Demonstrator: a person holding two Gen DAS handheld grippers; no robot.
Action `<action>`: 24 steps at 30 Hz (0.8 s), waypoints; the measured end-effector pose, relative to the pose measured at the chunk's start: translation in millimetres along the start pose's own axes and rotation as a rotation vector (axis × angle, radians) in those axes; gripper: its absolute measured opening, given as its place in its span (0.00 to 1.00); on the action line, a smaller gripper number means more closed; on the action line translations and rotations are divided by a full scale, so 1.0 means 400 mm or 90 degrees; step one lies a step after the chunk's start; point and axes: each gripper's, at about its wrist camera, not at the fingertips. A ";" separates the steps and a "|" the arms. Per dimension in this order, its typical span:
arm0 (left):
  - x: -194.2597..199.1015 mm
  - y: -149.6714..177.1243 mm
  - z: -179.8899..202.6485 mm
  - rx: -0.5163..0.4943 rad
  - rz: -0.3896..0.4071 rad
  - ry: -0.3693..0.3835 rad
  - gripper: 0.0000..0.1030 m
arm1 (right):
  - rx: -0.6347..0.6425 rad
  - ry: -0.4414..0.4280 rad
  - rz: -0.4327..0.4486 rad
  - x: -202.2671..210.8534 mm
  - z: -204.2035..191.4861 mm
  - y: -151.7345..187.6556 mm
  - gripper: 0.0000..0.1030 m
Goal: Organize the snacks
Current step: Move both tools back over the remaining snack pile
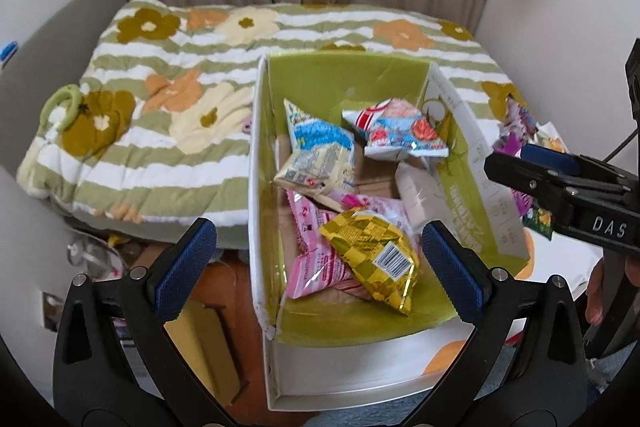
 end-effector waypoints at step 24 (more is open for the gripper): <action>0.061 -0.027 0.441 -0.051 0.065 0.073 0.99 | -0.064 0.124 0.125 0.325 0.350 0.103 0.93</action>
Point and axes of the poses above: each gripper's, at about its wrist camera, not at the fingertips, and x roughly against the way its jaws point, z to its right, y to its underside, and after that the axes turned 1 degree about y, right-handed
